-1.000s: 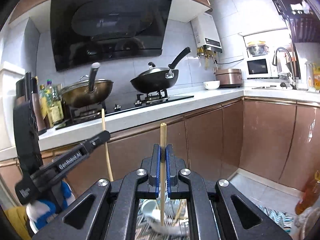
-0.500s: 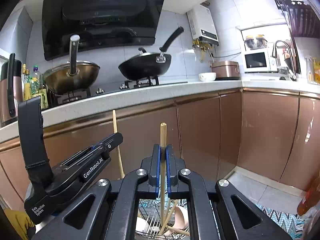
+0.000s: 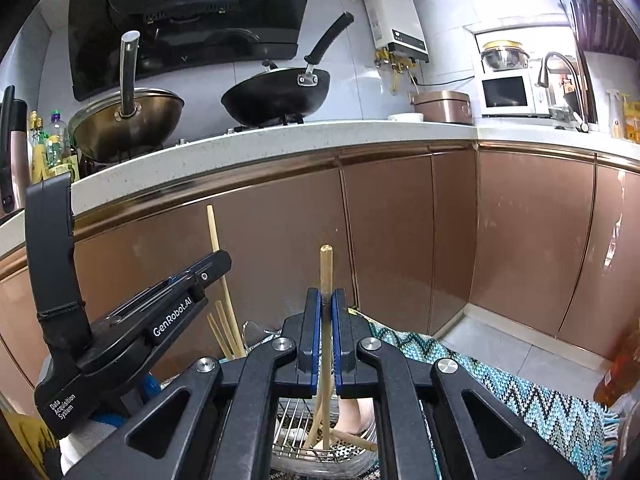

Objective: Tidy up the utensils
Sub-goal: 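Lower the chopsticks into the wire holder and open both tools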

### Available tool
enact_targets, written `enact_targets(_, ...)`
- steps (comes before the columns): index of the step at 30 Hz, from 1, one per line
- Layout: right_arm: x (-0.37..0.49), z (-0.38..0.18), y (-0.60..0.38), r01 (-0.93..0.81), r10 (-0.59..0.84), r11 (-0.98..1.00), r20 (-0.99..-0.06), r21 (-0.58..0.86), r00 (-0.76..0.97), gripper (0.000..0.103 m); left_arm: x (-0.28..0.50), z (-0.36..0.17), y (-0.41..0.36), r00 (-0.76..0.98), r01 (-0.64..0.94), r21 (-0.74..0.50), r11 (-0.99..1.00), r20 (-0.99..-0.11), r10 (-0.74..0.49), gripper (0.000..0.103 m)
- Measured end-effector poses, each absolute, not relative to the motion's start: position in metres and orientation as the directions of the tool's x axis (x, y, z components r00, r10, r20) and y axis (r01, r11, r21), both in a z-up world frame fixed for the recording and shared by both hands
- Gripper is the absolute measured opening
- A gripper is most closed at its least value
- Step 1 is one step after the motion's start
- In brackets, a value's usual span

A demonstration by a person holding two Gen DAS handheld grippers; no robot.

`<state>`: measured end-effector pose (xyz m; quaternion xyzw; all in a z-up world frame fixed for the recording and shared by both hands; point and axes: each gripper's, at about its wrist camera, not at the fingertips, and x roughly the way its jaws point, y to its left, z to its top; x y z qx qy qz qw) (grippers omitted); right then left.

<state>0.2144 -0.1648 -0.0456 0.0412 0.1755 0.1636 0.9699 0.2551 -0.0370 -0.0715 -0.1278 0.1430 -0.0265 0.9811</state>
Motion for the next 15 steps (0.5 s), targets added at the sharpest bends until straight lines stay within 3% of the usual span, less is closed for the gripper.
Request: enact_targets(15, 0.211, -0.059, -0.165, -0.292, 0.316, 0.949, -0.365, 0.121, 0.876, 0.005, 0.25, -0.086, -0.042, 0.955, -0.001, -0.219, 0.976, -0.29, -0.064, 0.005)
